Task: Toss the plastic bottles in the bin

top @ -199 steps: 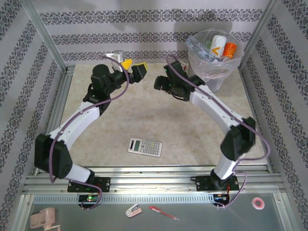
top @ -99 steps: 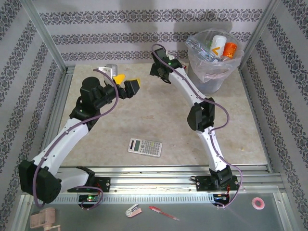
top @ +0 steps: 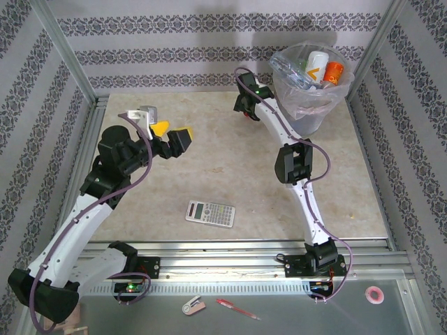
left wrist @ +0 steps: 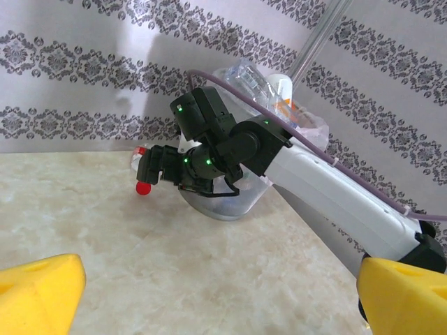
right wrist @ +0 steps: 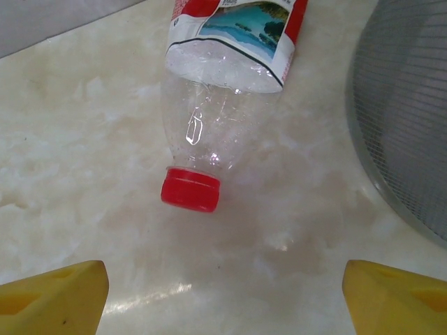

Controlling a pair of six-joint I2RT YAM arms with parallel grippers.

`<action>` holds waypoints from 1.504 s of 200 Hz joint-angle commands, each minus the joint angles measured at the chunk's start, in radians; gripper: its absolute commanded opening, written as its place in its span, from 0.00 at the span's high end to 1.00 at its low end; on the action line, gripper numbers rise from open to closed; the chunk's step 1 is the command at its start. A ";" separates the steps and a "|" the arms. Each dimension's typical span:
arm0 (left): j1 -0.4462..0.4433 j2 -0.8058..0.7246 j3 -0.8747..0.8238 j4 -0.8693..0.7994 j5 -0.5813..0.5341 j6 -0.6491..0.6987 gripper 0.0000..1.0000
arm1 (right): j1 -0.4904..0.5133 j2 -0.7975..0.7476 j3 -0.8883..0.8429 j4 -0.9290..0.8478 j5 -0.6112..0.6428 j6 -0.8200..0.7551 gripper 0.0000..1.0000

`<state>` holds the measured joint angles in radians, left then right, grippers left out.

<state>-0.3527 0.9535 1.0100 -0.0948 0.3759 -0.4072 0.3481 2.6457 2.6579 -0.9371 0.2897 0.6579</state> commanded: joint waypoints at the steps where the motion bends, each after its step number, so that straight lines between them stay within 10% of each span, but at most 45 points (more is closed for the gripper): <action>1: -0.008 -0.013 -0.004 -0.065 -0.025 0.013 0.00 | -0.010 0.046 0.049 0.031 -0.034 -0.014 0.13; 187: 0.008 0.075 0.038 -0.120 -0.058 0.045 0.00 | -0.080 0.193 0.124 0.178 -0.181 -0.021 0.30; 301: 0.041 0.076 0.032 -0.111 -0.042 0.051 0.00 | -0.071 0.133 0.041 0.172 -0.179 -0.020 0.74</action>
<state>-0.3294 1.0454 1.0149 -0.2028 0.3317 -0.3798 0.2649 2.8258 2.7480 -0.7574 0.0856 0.6510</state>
